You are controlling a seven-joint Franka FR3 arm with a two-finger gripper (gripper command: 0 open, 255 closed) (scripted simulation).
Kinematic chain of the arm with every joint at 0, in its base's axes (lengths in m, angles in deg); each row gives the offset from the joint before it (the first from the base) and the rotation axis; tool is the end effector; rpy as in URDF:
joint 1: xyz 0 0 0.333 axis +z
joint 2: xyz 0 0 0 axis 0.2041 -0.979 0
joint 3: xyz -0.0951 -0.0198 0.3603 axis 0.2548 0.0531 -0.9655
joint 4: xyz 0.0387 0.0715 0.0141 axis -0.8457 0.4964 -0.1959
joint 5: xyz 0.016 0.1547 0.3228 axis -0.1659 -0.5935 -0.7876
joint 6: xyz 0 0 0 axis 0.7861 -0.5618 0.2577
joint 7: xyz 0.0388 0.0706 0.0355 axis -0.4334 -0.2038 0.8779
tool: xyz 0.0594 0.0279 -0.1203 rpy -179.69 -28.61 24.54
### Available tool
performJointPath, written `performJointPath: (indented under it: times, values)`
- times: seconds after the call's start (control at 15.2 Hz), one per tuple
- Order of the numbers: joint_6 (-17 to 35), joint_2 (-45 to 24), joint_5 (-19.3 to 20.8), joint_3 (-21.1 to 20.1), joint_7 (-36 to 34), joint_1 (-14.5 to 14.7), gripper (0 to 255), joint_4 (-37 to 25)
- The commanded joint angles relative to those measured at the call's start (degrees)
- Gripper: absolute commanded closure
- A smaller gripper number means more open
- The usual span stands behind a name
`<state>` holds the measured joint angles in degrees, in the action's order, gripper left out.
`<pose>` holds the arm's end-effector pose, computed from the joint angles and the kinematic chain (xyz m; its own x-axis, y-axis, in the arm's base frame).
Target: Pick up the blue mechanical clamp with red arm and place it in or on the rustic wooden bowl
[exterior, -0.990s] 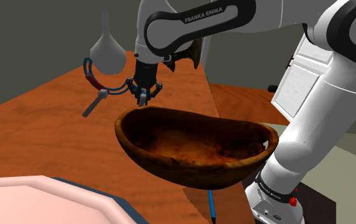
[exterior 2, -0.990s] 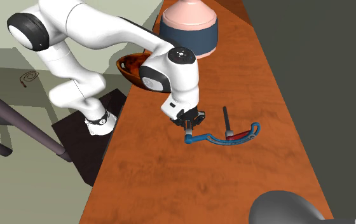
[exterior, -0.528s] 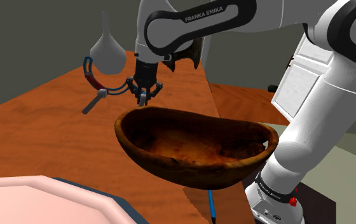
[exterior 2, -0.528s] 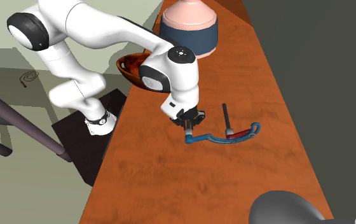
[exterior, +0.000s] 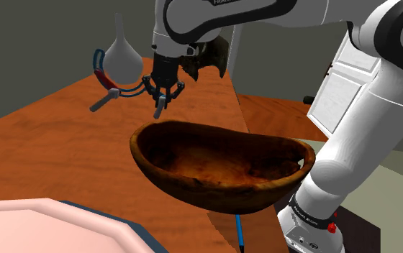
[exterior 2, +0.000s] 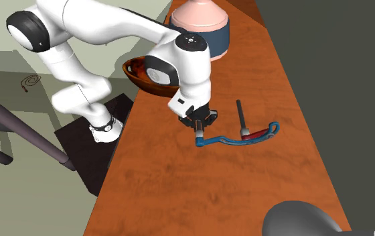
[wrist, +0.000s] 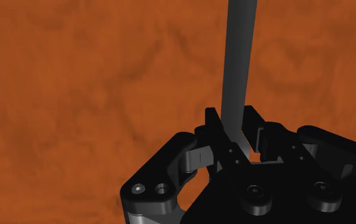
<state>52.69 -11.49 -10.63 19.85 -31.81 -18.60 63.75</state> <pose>0.4768 0.2087 0.5575 0.7159 -0.6982 0.0013 -0.6942 -0.7120 -0.1059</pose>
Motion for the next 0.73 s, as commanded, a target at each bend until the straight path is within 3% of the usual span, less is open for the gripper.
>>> performJointPath:
  times: [0.0,0.66]
  values:
    - [-1.64,0.09,0.01,-0.01,-0.14,0.02,255,-1.58]
    - [-9.35,0.02,0.21,0.12,-0.51,-0.1,255,-9.35]
